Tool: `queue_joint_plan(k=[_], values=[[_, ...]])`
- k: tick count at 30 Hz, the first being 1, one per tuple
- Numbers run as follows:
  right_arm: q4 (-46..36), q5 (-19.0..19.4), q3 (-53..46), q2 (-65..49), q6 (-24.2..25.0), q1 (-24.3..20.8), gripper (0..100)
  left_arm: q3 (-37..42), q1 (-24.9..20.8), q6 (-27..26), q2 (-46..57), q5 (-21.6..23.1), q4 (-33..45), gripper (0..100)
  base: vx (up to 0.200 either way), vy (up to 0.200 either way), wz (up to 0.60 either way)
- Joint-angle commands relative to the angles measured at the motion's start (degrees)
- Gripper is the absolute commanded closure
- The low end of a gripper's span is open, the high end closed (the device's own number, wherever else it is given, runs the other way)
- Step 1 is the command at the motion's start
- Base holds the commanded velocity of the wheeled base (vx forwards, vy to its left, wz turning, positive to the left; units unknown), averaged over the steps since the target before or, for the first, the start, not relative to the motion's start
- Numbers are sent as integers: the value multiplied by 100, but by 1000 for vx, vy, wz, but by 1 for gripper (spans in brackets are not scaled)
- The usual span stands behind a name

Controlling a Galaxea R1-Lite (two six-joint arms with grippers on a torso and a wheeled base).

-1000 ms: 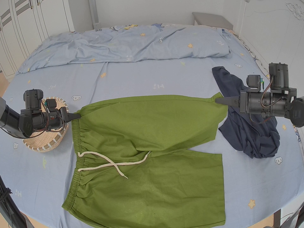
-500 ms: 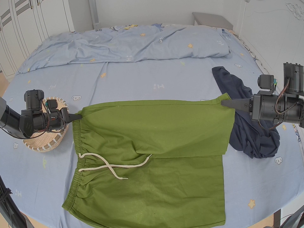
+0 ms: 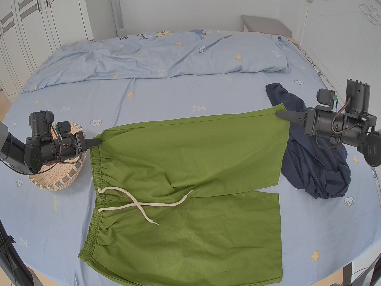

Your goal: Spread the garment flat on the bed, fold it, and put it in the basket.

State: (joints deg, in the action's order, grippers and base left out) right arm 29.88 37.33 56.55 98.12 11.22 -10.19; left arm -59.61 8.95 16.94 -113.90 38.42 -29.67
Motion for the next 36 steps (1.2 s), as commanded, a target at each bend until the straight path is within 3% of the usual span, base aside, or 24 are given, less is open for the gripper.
queue_joint_plan(k=[1,11,17,36], values=[[132,3,532,875,100,140,100,2,28,11,-45,-2,-144,100,0,0,0],[115,-41,1490,1807,241,149,100,-68,-42,11,-54,-10,-206,100,0,0,0],[36,-287,2352,2369,742,246,100,-209,-42,37,-98,-160,-504,100,0,0,0],[-44,-542,3143,3275,759,254,100,-393,-51,28,-353,-204,-540,100,0,0,0]])
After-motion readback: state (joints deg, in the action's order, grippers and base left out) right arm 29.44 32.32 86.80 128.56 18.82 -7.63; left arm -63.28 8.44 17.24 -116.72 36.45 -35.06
